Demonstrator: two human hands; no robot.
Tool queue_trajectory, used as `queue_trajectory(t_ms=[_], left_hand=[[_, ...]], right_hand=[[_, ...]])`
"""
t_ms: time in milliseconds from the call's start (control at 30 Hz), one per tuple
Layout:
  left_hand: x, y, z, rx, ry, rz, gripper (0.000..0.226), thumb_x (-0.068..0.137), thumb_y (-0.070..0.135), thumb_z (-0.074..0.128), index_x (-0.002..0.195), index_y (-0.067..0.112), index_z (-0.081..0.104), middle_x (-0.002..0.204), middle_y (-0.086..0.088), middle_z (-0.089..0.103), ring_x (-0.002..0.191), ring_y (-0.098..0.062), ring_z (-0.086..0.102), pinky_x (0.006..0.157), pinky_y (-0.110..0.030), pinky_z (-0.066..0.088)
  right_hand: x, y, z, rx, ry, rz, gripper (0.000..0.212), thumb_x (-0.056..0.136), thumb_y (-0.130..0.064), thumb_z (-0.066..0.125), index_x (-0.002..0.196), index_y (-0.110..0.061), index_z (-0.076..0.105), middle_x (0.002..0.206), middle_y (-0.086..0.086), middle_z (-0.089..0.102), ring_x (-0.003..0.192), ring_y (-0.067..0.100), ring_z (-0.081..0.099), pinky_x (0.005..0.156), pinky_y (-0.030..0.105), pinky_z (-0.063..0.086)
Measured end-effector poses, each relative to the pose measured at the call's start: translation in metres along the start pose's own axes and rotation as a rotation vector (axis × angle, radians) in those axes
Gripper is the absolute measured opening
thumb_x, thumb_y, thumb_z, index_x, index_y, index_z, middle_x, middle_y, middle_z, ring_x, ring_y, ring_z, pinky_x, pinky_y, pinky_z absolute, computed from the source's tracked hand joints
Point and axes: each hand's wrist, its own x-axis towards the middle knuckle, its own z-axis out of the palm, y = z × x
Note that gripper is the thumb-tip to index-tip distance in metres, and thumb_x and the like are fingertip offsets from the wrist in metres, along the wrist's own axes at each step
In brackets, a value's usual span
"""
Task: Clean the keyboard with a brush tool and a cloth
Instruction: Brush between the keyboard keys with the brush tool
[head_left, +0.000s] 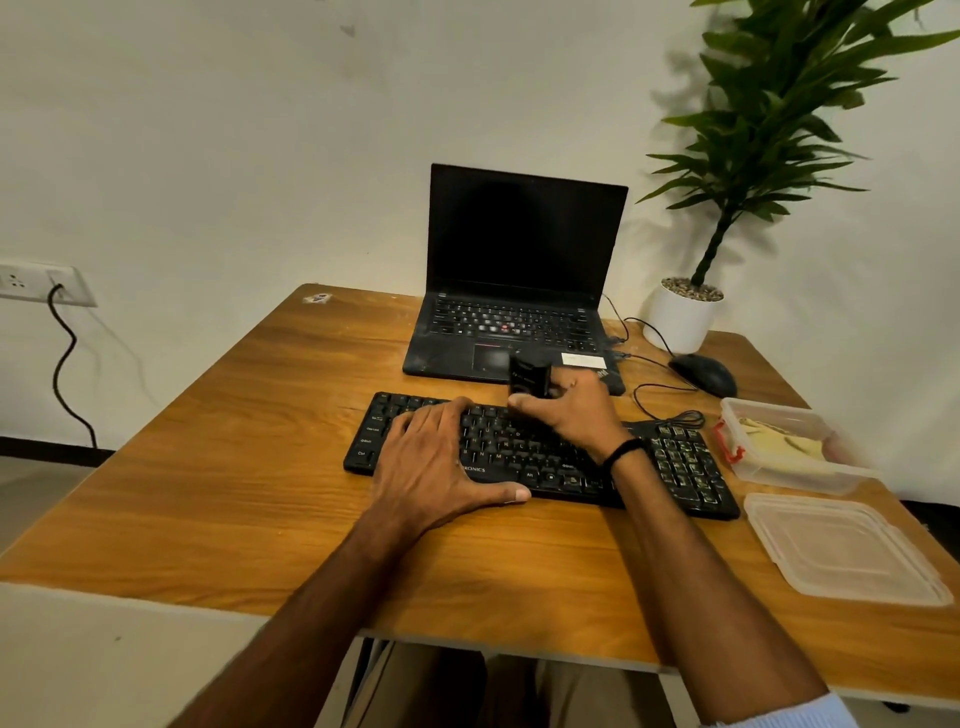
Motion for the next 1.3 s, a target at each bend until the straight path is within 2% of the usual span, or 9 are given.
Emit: queue_trajectory(t_ms=[67, 200, 300, 433, 533, 733, 967, 1133, 1300], left_hand=[[0.001, -0.001, 0.000, 0.000, -0.005, -0.002, 0.128, 0.054, 0.109, 0.045, 0.150, 0.026, 0.036, 0.145, 0.002, 0.053, 0.135, -0.016, 0.047, 0.120, -0.040, 0.026], [0.002, -0.001, 0.000, 0.008, -0.008, -0.006, 0.130, 0.052, 0.110, 0.044, 0.150, 0.025, 0.035, 0.145, 0.001, 0.053, 0.135, -0.016, 0.047, 0.120, -0.040, 0.027], [0.002, -0.001, 0.001, 0.002, -0.015, -0.013, 0.131, 0.052, 0.110, 0.043, 0.151, 0.025, 0.033, 0.146, 0.002, 0.052, 0.136, -0.016, 0.046, 0.121, -0.041, 0.026], [0.002, -0.001, 0.001, 0.018, -0.019, -0.022, 0.133, 0.051, 0.112, 0.040, 0.152, 0.025, 0.033, 0.148, 0.001, 0.051, 0.137, -0.016, 0.045, 0.122, -0.041, 0.026], [0.002, -0.001, 0.002, 0.021, -0.019, -0.028, 0.134, 0.050, 0.112, 0.039, 0.151, 0.024, 0.034, 0.148, 0.001, 0.051, 0.137, -0.017, 0.046, 0.122, -0.041, 0.026], [0.001, 0.000, 0.001, 0.030, -0.029, -0.037, 0.137, 0.049, 0.113, 0.038, 0.153, 0.023, 0.034, 0.150, 0.000, 0.050, 0.139, -0.017, 0.045, 0.123, -0.043, 0.025], [-0.002, 0.002, -0.003, 0.083, -0.022, -0.018, 0.136, 0.050, 0.113, 0.035, 0.152, 0.024, 0.035, 0.147, 0.001, 0.052, 0.135, -0.017, 0.047, 0.124, -0.042, 0.024], [0.001, 0.021, 0.001, 0.117, 0.004, 0.061, 0.132, 0.055, 0.111, 0.034, 0.151, 0.022, 0.038, 0.146, 0.001, 0.052, 0.135, -0.017, 0.046, 0.123, -0.040, 0.022], [0.005, 0.036, 0.010, 0.122, -0.035, 0.029, 0.134, 0.056, 0.112, 0.031, 0.154, 0.021, 0.031, 0.149, 0.000, 0.049, 0.138, -0.017, 0.043, 0.124, -0.043, 0.023]], right_hand=[[-0.004, 0.002, 0.002, 0.206, -0.197, 0.059, 0.040, 0.077, -0.020, 0.082, 0.114, -0.012, 0.069, 0.106, 0.005, 0.074, 0.092, 0.019, 0.073, 0.081, 0.036, 0.060], [0.001, 0.000, -0.001, 0.045, 0.063, 0.029, 0.041, 0.081, -0.027, 0.079, 0.118, -0.014, 0.066, 0.103, -0.006, 0.069, 0.088, 0.011, 0.068, 0.077, 0.026, 0.058], [0.002, 0.006, 0.002, 0.219, -0.119, 0.089, 0.040, 0.078, -0.021, 0.081, 0.115, -0.012, 0.067, 0.106, 0.005, 0.074, 0.092, 0.021, 0.073, 0.081, 0.035, 0.060], [0.003, 0.006, -0.003, -0.019, 0.112, 0.023, 0.042, 0.081, -0.030, 0.079, 0.119, -0.015, 0.066, 0.105, -0.009, 0.067, 0.093, 0.009, 0.066, 0.079, 0.026, 0.057], [0.002, 0.010, -0.001, 0.110, -0.066, 0.061, 0.043, 0.077, -0.029, 0.082, 0.117, -0.018, 0.068, 0.108, -0.004, 0.072, 0.095, 0.014, 0.071, 0.078, 0.028, 0.060], [0.008, 0.019, -0.013, 0.026, 0.345, 0.053, 0.036, 0.083, -0.028, 0.077, 0.114, -0.012, 0.068, 0.099, -0.005, 0.070, 0.086, 0.006, 0.066, 0.063, 0.010, 0.049], [0.003, 0.027, -0.036, 0.063, 0.500, 0.153, 0.015, 0.083, -0.029, 0.077, 0.081, -0.027, 0.062, 0.084, 0.000, 0.070, 0.075, 0.011, 0.065, 0.063, 0.022, 0.052], [0.008, 0.026, -0.030, -0.198, 0.433, 0.178, 0.018, 0.085, -0.027, 0.075, 0.093, -0.015, 0.064, 0.090, 0.004, 0.070, 0.075, 0.015, 0.061, 0.052, 0.016, 0.042], [0.006, 0.014, 0.001, -0.004, 0.175, 0.043, 0.025, 0.080, -0.030, 0.079, 0.099, -0.024, 0.066, 0.096, -0.003, 0.071, 0.086, 0.011, 0.068, 0.067, 0.021, 0.056]])
